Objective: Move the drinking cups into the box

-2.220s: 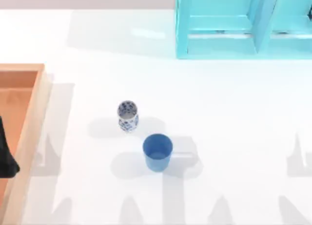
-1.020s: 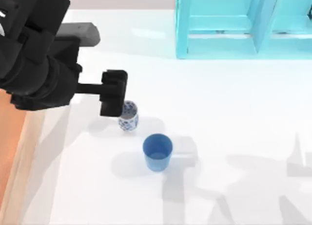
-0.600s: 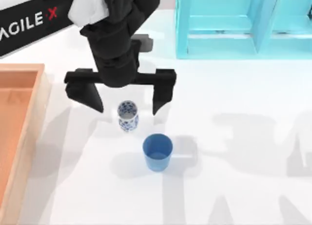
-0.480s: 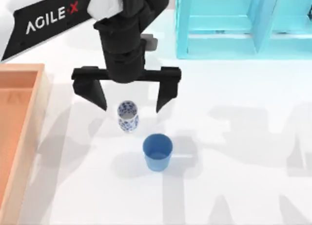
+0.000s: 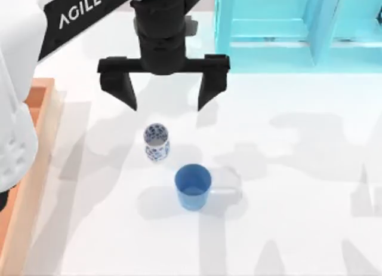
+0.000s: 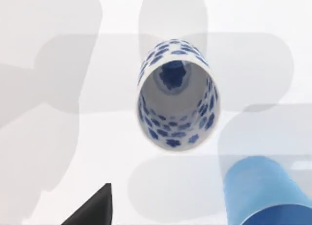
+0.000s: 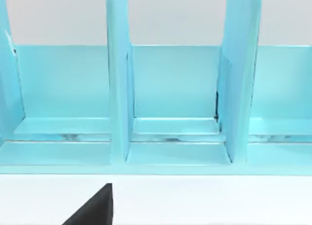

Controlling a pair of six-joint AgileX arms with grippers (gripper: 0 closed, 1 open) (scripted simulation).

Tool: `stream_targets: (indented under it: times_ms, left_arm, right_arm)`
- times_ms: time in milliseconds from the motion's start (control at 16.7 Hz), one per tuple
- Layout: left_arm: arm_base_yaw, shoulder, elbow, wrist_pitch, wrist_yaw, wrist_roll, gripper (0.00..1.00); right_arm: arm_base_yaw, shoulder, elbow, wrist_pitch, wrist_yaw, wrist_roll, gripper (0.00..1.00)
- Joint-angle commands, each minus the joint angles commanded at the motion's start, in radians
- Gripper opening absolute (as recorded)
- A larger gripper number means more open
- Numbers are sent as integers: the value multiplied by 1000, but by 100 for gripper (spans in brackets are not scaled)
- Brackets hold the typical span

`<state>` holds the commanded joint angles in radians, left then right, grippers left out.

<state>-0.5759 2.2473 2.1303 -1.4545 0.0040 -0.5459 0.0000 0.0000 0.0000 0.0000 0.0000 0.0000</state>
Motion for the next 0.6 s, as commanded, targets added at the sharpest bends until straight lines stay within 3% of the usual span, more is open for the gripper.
stream_targets:
  times_ms: [360, 600]
  left_arm:
    - [-3, -3, -5, 5, 1, 1, 100]
    - [1, 5, -116, 118, 0, 1, 100]
  right_arm:
    - [0, 0, 0, 0, 0, 0, 100]
    - [0, 0, 0, 0, 0, 0, 100]
